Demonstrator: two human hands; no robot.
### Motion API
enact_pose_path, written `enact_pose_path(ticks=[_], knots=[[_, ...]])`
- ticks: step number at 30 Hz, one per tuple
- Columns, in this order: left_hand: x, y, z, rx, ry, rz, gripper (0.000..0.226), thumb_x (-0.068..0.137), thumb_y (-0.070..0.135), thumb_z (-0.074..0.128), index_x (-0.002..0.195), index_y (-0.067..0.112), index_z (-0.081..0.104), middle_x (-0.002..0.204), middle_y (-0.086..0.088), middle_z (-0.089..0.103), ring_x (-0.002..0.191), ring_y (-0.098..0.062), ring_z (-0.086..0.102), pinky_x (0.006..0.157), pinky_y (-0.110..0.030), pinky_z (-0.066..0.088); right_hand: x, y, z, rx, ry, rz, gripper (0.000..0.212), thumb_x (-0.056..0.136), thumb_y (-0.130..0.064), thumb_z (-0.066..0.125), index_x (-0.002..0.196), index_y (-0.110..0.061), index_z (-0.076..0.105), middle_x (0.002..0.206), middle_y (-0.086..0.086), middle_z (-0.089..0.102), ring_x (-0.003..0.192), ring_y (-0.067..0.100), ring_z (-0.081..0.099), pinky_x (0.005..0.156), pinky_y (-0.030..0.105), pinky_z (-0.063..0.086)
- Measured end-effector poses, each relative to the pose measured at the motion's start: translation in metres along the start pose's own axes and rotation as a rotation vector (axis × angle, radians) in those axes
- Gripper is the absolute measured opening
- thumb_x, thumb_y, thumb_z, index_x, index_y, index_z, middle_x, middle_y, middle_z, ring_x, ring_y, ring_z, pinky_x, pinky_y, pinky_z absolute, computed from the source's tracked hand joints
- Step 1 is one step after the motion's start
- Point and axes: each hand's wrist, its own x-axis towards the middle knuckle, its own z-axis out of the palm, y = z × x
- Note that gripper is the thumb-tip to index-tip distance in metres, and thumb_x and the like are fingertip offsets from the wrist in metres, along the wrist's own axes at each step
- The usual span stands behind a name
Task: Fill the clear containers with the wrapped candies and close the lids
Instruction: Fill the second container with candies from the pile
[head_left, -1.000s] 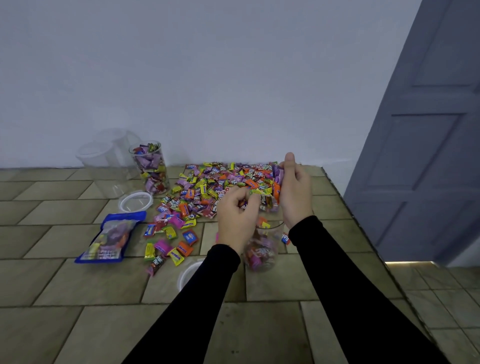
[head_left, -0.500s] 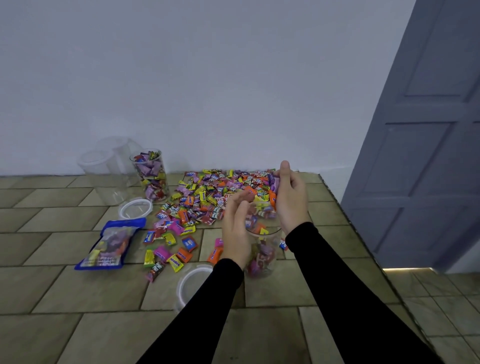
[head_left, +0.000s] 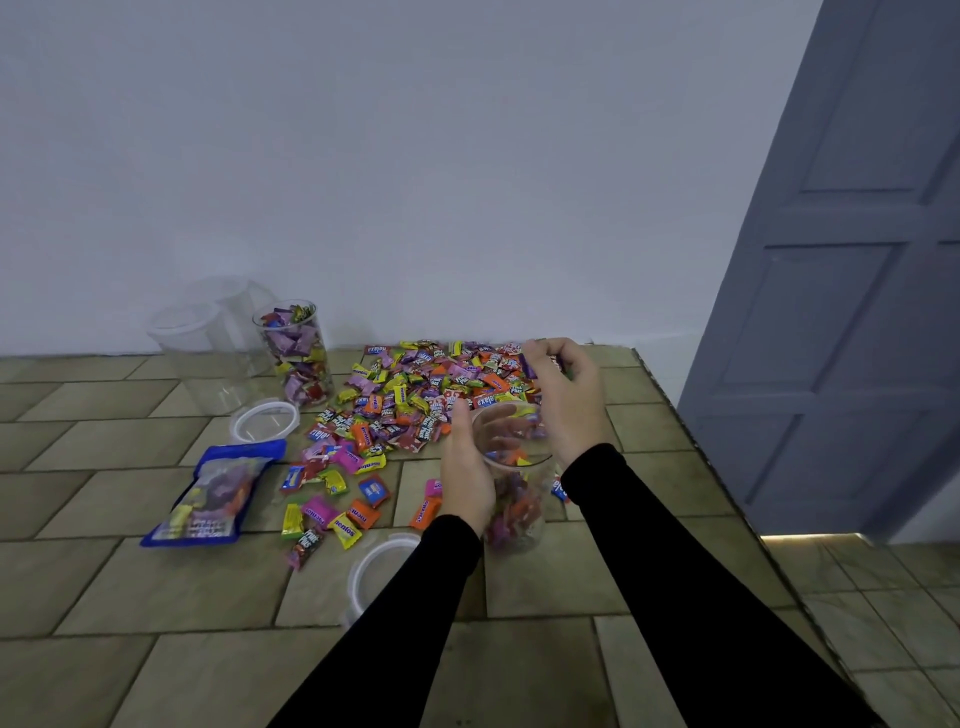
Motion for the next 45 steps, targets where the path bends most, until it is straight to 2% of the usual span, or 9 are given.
enact_pose_path(ticks=[6,12,19,23,28,32,37,41,45], knots=[[-0.001,-0.002,0.0,0.019,0.028,0.032,0.069,0.089,0.067,0.036,0.087,0.01,0.075,0.075,-0.008,0.071,0.067,-0.022,0.058,0.076,-0.044,0.044,0.0,0.003,0.0,0.042,0.031,-0.011,0.016,0.078,-0.029,0.062,0.064,-0.028,0.055,0.068,-0.012,0.053,0.07,0.017,0.046,0.067,0.036,0.038],[-0.001,-0.002,0.0,0.003,0.046,0.044,0.064,0.098,0.055,0.031,0.085,0.009,0.074,0.073,-0.007,0.072,0.062,-0.019,0.058,0.072,-0.039,0.043,-0.004,-0.001,0.001,0.047,0.018,-0.065,0.018,0.081,-0.028,0.061,0.064,-0.032,0.055,0.069,-0.012,0.052,0.066,0.02,0.044,0.064,0.034,0.035],[-0.002,-0.003,-0.002,0.014,0.036,0.056,0.06,0.096,0.056,0.034,0.079,0.017,0.077,0.074,-0.006,0.071,0.064,-0.021,0.058,0.077,-0.042,0.043,-0.01,-0.01,0.0,0.066,-0.095,-0.068,0.021,0.093,-0.015,0.059,0.073,-0.014,0.053,0.053,0.004,0.045,0.038,0.019,0.039,0.04,0.019,0.033],[-0.002,-0.001,-0.001,0.001,0.043,0.049,0.059,0.083,0.06,0.038,0.082,0.015,0.076,0.076,-0.008,0.072,0.066,-0.022,0.058,0.074,-0.04,0.043,-0.007,-0.01,-0.002,0.097,-0.143,-0.004,0.02,0.093,-0.008,0.058,0.074,-0.01,0.053,0.058,0.004,0.048,0.037,0.011,0.044,0.04,0.017,0.036],[-0.004,0.001,0.0,0.037,0.034,0.057,0.058,0.097,0.052,0.034,0.089,0.009,0.072,0.076,-0.007,0.073,0.066,-0.021,0.058,0.068,-0.035,0.047,-0.004,-0.007,-0.004,0.144,-0.21,0.011,0.022,0.089,-0.008,0.059,0.069,-0.013,0.051,0.057,-0.012,0.049,0.05,0.01,0.047,0.051,0.015,0.039],[-0.004,0.0,-0.002,0.07,0.025,0.078,0.059,0.102,0.046,0.026,0.095,0.007,0.07,0.08,-0.007,0.073,0.067,-0.019,0.06,0.073,-0.039,0.048,-0.003,-0.008,-0.003,0.124,-0.215,-0.008,0.017,0.072,-0.012,0.055,0.062,-0.011,0.041,0.058,0.0,0.039,0.055,0.013,0.04,0.056,0.019,0.036],[-0.003,0.001,-0.001,0.045,0.057,0.04,0.062,0.086,0.065,0.044,0.092,0.008,0.07,0.083,-0.01,0.072,0.072,-0.026,0.061,0.076,-0.045,0.048,-0.003,-0.004,0.002,-0.004,-0.234,-0.028,0.022,0.065,-0.011,0.052,0.044,-0.018,0.049,0.048,0.0,0.045,0.047,0.011,0.042,0.048,0.021,0.036],[-0.002,-0.001,-0.005,0.083,0.036,0.027,0.071,0.077,0.074,0.044,0.094,0.012,0.074,0.091,-0.016,0.071,0.087,-0.034,0.062,0.081,-0.049,0.049,-0.006,-0.004,0.004,-0.099,-0.216,0.0,0.02,0.063,-0.016,0.049,0.051,-0.001,0.055,0.063,0.028,0.055,0.051,0.016,0.051,0.048,0.023,0.042],[-0.005,0.007,-0.003,0.078,0.006,-0.017,0.07,0.086,0.066,0.041,0.1,0.005,0.072,0.09,-0.015,0.072,0.087,-0.034,0.059,0.09,-0.056,0.044,0.003,-0.006,0.002,-0.114,-0.156,0.018,0.02,0.071,-0.015,0.053,0.055,-0.006,0.059,0.048,-0.004,0.053,0.05,0.009,0.047,0.05,0.018,0.035]])
